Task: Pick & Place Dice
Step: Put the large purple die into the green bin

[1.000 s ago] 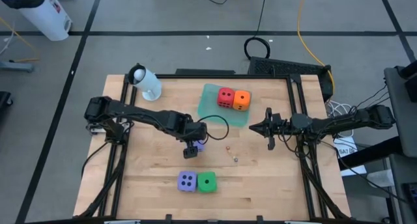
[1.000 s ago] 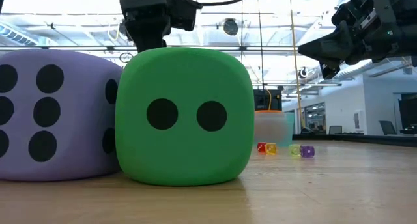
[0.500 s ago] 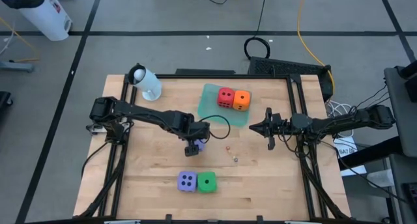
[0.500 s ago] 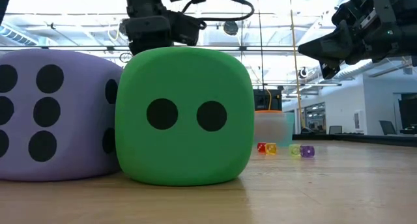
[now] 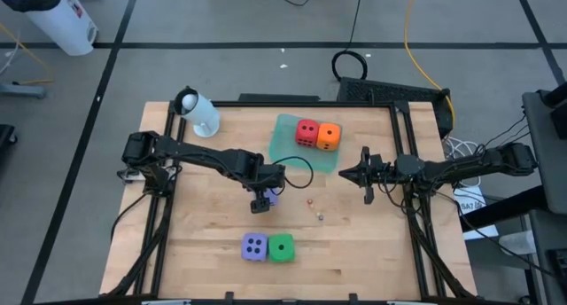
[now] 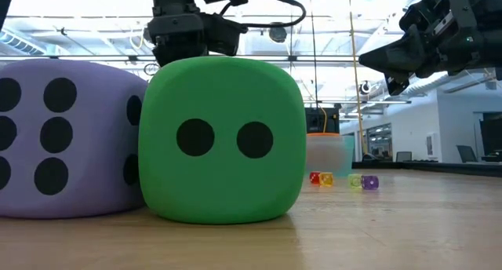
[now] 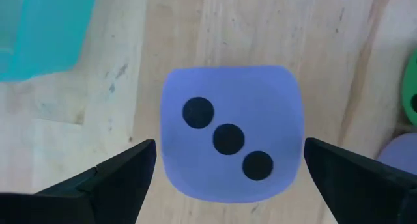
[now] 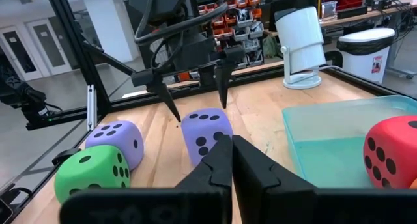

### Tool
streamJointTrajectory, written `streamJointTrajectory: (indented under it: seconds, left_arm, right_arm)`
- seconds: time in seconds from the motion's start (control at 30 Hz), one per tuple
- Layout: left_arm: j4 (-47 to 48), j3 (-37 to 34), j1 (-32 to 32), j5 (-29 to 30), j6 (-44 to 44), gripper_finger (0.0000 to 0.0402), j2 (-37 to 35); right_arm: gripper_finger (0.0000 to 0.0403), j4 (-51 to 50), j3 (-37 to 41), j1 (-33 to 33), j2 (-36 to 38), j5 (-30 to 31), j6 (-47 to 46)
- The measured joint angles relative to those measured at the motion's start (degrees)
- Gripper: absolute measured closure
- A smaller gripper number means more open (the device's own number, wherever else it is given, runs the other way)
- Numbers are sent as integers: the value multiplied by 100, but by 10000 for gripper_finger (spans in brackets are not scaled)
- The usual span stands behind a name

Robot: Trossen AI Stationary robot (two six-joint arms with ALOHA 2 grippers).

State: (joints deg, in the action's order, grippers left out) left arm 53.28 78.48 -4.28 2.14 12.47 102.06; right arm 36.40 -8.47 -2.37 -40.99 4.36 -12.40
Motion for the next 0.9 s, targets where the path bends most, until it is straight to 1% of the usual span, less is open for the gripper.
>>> streamJointTrajectory:
  seconds: [0.23,0.47,0.73,0.9]
  left_arm:
    - [-130,4,-34,-75,221,2,42]
    - [-156,7,-30,-7,177,2,89]
    - [-84,43,-17,149,221,2,536]
    - [-93,48,-7,82,213,2,657]
  right_arm:
    - [403,1,0,0,0,2,-32]
    - [403,2,0,1,1,2,-39]
    - [403,-18,0,2,0,2,-41]
    - [403,-22,0,0,0,1,-42]
